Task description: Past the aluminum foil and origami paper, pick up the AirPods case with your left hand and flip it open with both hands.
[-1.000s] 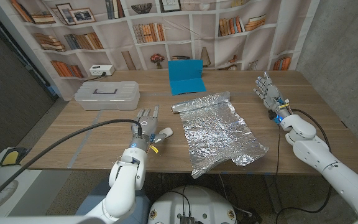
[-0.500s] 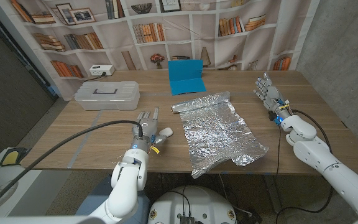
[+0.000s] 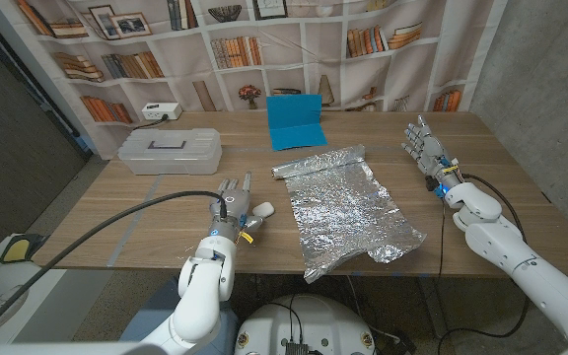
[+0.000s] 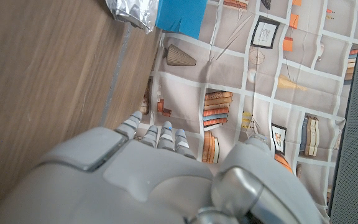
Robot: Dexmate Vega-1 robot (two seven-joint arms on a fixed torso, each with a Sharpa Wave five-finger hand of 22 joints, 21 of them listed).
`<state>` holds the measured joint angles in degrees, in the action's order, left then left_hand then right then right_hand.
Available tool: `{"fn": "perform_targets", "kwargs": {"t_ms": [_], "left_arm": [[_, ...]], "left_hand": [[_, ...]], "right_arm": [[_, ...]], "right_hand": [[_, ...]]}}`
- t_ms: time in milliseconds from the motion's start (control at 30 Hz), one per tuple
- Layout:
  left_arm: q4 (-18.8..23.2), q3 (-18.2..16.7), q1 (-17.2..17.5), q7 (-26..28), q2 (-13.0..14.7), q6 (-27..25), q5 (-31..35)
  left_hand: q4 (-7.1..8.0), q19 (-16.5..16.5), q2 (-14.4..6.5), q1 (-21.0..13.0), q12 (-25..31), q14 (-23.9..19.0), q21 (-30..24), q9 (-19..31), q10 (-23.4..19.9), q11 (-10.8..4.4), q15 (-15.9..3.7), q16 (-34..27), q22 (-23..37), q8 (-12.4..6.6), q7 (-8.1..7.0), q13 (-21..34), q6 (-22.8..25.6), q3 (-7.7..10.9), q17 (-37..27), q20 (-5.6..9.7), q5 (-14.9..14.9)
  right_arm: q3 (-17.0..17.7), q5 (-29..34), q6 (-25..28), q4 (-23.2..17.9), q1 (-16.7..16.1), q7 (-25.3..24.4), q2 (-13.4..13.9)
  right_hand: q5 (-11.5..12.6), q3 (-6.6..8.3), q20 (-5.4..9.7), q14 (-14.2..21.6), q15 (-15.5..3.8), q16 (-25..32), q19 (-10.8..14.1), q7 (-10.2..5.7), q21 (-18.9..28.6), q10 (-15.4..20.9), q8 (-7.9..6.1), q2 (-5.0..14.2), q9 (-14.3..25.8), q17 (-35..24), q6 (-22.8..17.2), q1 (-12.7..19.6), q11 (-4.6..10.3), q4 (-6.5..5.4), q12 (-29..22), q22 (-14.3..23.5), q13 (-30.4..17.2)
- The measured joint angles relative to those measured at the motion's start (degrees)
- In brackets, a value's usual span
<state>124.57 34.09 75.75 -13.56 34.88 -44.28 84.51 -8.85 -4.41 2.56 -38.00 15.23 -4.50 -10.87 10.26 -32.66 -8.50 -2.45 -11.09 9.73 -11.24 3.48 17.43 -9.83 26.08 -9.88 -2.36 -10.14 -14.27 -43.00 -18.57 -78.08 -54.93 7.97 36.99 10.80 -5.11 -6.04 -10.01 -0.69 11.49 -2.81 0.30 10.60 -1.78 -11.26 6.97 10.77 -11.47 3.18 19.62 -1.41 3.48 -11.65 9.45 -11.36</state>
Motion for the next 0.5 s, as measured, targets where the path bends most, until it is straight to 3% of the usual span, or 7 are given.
{"fn": "perform_targets", "kwargs": {"t_ms": [500], "left_arm": [[-0.9, 1.2, -1.2, -0.3, -0.2, -0.7, -0.8]], "left_hand": [[0.0, 0.0, -0.2, 0.2, 0.0, 0.0, 0.0, 0.0, -0.7, -0.05, 0.0, 0.0, 0.0, 0.0, -0.21, 0.3, 0.2, 0.0, 0.0, 0.0, 0.0]], "right_arm": [[-0.1, 0.0, 0.3, 0.5, 0.4, 0.2, 0.0]], "right_hand": [[0.0, 0.4, 0.0, 0.0, 0.0, 0.0, 0.0, 0.0, 0.0, 0.0, 0.0, 0.0, 0.0, 0.0, 0.0, 0.0, 0.0, -0.09, 0.0, 0.0, 0.0]]}}
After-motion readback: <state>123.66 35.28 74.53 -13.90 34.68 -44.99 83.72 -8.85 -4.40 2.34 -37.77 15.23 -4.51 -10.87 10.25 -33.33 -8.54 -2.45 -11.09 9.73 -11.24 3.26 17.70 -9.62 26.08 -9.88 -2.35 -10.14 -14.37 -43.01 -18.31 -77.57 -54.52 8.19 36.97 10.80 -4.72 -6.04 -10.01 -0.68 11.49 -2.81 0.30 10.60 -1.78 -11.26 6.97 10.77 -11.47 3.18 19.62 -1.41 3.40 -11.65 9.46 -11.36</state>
